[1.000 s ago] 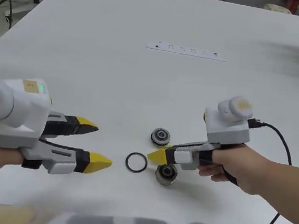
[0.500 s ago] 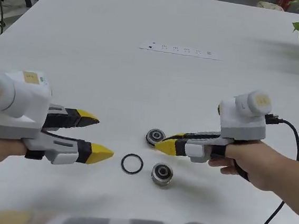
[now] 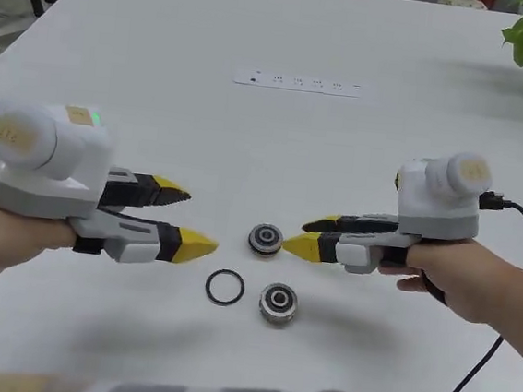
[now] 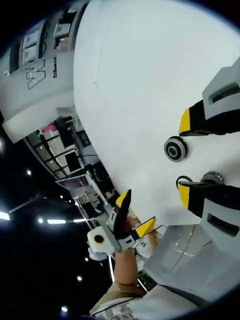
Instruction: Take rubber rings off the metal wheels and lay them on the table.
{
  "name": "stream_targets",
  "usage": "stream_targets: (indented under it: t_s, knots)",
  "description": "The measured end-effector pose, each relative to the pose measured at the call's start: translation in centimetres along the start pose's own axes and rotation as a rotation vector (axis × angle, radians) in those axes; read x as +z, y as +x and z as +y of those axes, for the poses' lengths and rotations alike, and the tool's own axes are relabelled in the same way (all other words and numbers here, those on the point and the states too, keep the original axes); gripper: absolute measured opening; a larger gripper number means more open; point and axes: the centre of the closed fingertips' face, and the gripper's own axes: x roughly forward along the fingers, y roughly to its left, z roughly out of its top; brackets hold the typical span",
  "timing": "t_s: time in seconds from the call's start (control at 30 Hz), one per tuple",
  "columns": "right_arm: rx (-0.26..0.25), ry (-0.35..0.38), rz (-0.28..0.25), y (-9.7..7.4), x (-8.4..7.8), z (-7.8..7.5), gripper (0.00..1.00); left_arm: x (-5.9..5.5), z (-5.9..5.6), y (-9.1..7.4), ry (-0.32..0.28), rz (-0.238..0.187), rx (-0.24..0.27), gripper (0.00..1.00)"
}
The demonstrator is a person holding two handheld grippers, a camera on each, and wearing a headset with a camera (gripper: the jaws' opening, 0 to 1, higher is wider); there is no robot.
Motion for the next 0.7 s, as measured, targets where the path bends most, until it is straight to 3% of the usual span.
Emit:
stream_targets:
  t_s: [0.23, 0.7]
  knots:
    - [-0.019, -0.054, 0.006, 0.0, -0.3, -0.8, 0.36, 0.2, 0.5, 1.4, -0.005, 0.007, -0.006, 0.47]
    - [-0.021, -0.103, 0.024, 0.9, -0.9, -1.4, 0.37, -0.1, 0.4, 3.7, 0.01, 0.031, -0.032, 0.42]
